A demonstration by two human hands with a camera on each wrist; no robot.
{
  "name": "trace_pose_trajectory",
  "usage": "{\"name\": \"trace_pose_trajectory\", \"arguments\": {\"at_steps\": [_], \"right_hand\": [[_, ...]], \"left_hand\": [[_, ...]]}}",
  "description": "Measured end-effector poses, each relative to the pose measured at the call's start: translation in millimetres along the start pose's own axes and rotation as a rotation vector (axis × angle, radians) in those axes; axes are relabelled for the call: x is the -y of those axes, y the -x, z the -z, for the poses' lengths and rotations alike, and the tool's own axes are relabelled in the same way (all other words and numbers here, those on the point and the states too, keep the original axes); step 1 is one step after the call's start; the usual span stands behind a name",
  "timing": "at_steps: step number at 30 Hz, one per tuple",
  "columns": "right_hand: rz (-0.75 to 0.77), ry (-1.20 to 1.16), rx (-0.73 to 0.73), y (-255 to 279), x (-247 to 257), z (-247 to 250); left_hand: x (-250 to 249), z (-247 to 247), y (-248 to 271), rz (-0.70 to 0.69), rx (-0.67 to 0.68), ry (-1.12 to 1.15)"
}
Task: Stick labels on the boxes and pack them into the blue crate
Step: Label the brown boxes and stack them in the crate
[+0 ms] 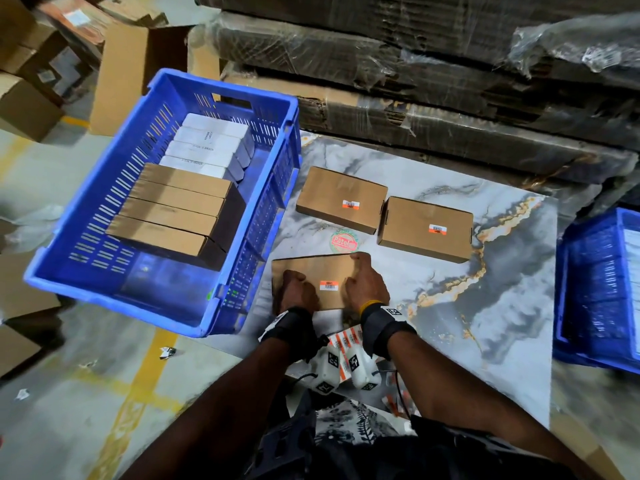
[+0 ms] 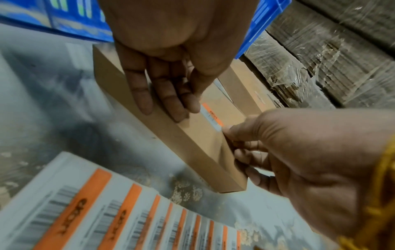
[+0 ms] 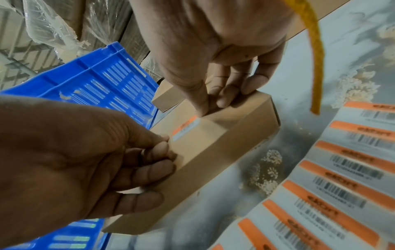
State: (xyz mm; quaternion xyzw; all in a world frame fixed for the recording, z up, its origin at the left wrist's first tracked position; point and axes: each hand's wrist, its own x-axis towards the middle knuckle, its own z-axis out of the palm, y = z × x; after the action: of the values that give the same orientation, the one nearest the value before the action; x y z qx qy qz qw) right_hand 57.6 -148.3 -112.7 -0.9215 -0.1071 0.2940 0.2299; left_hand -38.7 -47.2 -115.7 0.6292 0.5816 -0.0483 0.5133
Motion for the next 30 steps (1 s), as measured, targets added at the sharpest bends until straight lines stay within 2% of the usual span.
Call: {"name": "trace_pose_trajectory", "arguments": {"at_steps": [3, 6, 8, 11, 16, 18, 21, 25, 28, 30], "right_hand": [[-0.019, -0.022, -0.122, -0.8, -11.0, 1.4], [-0.122, 0.015, -0.033, -3.5, -18.1, -4.1], [-0.152, 0.001, 0.056, -5.8, -18.4, -8.6], [-0.165, -0.103, 0.099, -5.0, -15.7, -9.3], [-0.214, -0.283, 0.067, 6.6, -13.6, 16.0], [-0.209, -0.403, -0.017, 18.4, -12.3, 38.3], [-0.101, -0.519, -0.152, 45.3, -1.7, 80.3], [0.143, -0.422, -0.187, 82.3, 32.8, 140.7], [0.287, -0.293, -0.171, 105.7, 77.2, 168.5], [0.383, -0.277, -0.153, 116.6, 110.5, 169.2]], "left_hand": [[-1.6, 12.1, 13.9, -0.037, -0.139, -0.142], [0.0, 14.8, 24.6, -0.101, -0.234, -0.296], [1.1, 12.5, 24.0, -0.095, -0.235, -0.322], [-0.9, 11.1, 20.3, -0.035, -0.147, -0.280], [-23.6, 22.7, 24.8, -0.066, -0.143, -0.146], [-38.7, 26.3, 35.6, -0.171, -0.194, -0.142], [-61.2, 36.2, 54.8, -0.388, -0.232, -0.115], [-98.0, 74.5, 78.8, -0.621, -0.240, 0.031], [-119.3, 127.6, 91.5, -0.723, -0.260, 0.093], [-123.4, 171.3, 89.3, -0.738, -0.280, 0.138]]}}
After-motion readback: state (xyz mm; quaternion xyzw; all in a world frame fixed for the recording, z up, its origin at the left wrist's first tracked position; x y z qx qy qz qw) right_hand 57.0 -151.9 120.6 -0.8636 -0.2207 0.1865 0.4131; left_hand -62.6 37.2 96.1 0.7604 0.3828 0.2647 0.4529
